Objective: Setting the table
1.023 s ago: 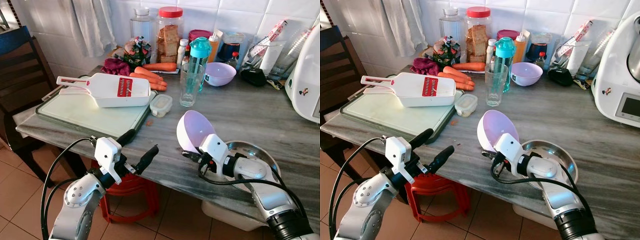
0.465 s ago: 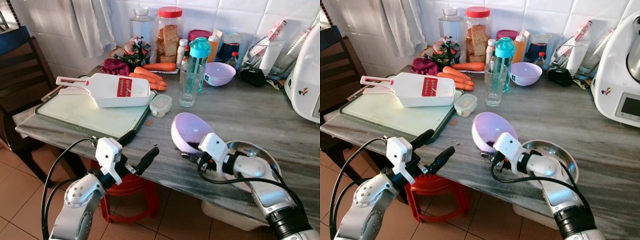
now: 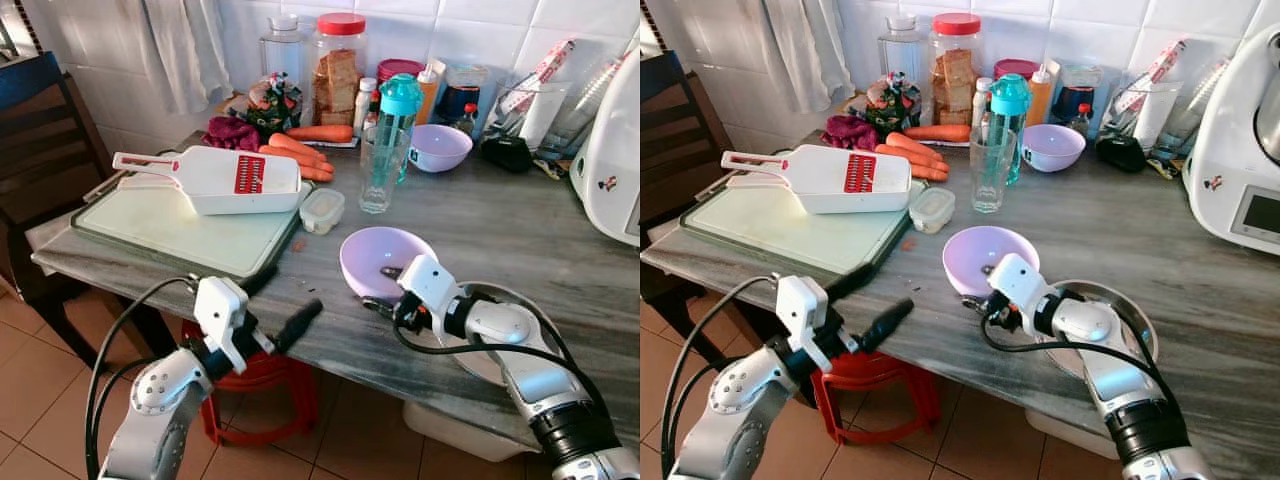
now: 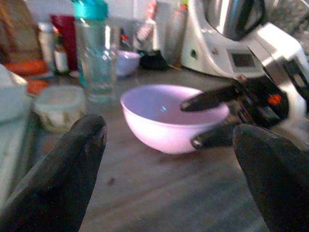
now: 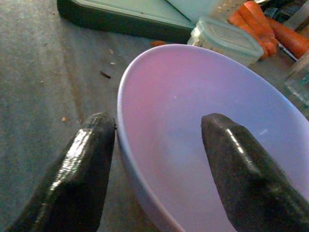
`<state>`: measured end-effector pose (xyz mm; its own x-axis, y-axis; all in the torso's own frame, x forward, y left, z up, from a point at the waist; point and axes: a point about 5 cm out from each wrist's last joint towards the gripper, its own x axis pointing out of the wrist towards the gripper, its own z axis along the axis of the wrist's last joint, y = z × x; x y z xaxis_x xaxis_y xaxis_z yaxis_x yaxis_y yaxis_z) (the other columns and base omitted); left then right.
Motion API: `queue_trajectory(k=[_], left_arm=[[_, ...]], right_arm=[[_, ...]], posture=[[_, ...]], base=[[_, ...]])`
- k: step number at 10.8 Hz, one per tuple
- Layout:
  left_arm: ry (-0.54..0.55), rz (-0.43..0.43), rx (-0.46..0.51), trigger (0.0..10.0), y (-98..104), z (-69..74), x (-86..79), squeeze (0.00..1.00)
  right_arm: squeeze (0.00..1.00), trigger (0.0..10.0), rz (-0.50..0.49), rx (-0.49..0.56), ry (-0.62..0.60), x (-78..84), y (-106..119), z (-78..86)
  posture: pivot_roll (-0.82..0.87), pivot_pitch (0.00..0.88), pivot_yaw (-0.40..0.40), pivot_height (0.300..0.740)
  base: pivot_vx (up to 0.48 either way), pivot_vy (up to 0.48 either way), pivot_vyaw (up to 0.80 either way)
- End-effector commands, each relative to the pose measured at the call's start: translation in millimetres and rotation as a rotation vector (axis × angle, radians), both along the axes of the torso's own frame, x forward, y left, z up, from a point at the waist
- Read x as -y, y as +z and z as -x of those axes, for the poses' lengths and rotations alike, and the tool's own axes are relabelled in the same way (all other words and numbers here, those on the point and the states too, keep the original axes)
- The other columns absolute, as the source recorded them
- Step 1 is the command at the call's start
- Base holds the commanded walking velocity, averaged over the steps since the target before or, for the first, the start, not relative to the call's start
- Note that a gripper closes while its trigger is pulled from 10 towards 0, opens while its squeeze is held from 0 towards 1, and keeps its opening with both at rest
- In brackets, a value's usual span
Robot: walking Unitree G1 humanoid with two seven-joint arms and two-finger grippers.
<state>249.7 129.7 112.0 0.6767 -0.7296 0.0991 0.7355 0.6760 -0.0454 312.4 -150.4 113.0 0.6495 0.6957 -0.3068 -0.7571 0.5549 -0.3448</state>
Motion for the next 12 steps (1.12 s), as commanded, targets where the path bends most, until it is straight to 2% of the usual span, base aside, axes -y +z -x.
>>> queue_trajectory(k=[1, 4, 6, 8, 10, 11, 12], left_arm=[[-0.060, -0.017, -0.016, 10.0, 1, 3.8, 2.0, 0.00], [-0.103, -0.030, -0.037, 10.0, -2, 7.1, 2.8, 0.00], [-0.106, -0.033, -0.042, 10.0, -3, 8.0, 2.0, 0.00], [-0.108, -0.037, -0.047, 10.0, -5, 8.3, 1.6, 0.00], [-0.107, -0.036, -0.045, 10.0, -5, 7.6, 1.8, 0.00], [-0.105, -0.036, -0.043, 10.0, -4, 7.0, 1.2, 0.00], [-0.103, -0.038, -0.042, 10.0, -4, 6.8, 0.8, 0.00]], right_arm=[[1.00, 10.0, -0.001, 0.028, -0.014, 2.8, 10, -4.1], [1.00, 10.0, 0.001, 0.040, -0.009, 1.7, 14, -3.7], [1.00, 10.0, -0.009, 0.079, -0.010, 1.1, 26, -6.0], [1.00, 10.0, -0.060, 0.122, -0.047, 2.2, 40, -9.1], [1.00, 10.0, -0.077, 0.233, -0.133, 3.8, 56, -13.7], [1.00, 10.0, -0.070, 0.311, -0.236, 9.5, 67, -18.6], [1.00, 10.0, -0.062, 0.343, -0.328, 16.5, 71, -20.2]], posture=[[0.02, 0.000, -0.004, 0.740], [0.02, 0.000, -0.005, 0.740], [0.02, 0.000, -0.005, 0.740], [0.01, 0.000, -0.004, 0.740], [0.01, 0.000, -0.004, 0.740], [0.01, 0.000, -0.005, 0.740], [0.01, 0.000, -0.004, 0.740]], base=[[0.000, 0.000, 0.00], [0.000, 0.000, 0.00], [0.000, 0.000, 0.00], [0.000, 0.000, 0.00], [0.000, 0.000, 0.00], [0.000, 0.000, 0.00], [0.000, 0.000, 0.00]])
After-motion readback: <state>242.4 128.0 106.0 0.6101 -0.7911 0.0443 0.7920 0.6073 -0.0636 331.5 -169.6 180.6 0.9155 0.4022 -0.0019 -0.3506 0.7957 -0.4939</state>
